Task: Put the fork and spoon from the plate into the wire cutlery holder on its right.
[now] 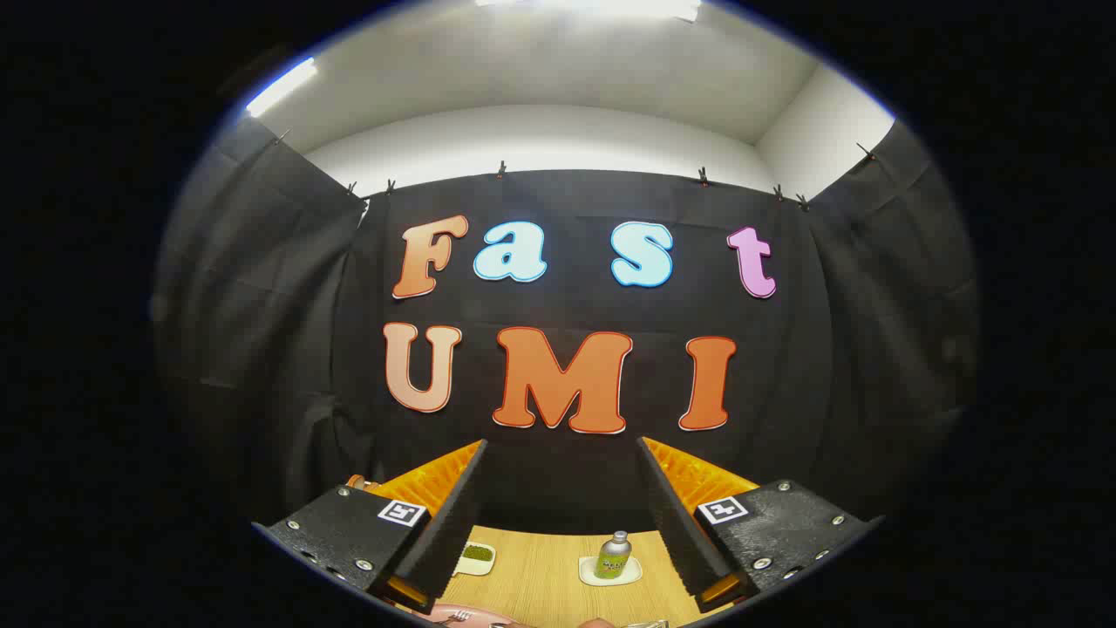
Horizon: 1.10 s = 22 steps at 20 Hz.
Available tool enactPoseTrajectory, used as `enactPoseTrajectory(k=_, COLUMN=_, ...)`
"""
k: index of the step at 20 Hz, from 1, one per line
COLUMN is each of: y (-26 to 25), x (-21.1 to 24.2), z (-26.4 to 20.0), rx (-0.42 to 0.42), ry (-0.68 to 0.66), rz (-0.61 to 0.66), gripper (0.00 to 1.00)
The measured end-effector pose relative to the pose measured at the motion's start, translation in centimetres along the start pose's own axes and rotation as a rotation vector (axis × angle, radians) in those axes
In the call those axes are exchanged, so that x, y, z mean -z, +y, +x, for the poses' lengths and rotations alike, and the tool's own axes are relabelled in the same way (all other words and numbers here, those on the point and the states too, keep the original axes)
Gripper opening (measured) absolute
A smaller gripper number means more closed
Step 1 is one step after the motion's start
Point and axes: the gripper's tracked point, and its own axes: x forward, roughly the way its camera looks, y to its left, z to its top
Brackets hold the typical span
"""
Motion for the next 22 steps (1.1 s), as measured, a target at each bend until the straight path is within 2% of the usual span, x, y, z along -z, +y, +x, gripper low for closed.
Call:
enactPoseTrajectory(k=9, y=-0.7, x=-0.6, z=-0.2, rx=0.02, ry=-0.032, rz=0.021, gripper=0.98)
enactPoseTrajectory(k=17, y=0.2, x=0.5, z=-0.4, rx=-0.006, ry=0.015, rz=0.014, gripper=0.98)
enactPoseTrajectory(k=20, y=1.3, x=2.8, z=-0.2, rx=-0.03, ry=0.066, rz=0.0, gripper=0.98)
enactPoseTrajectory(k=22, y=2.3, x=6.4, z=-0.2, rx=-0.059, ry=0.182, rz=-0.012, gripper=0.97)
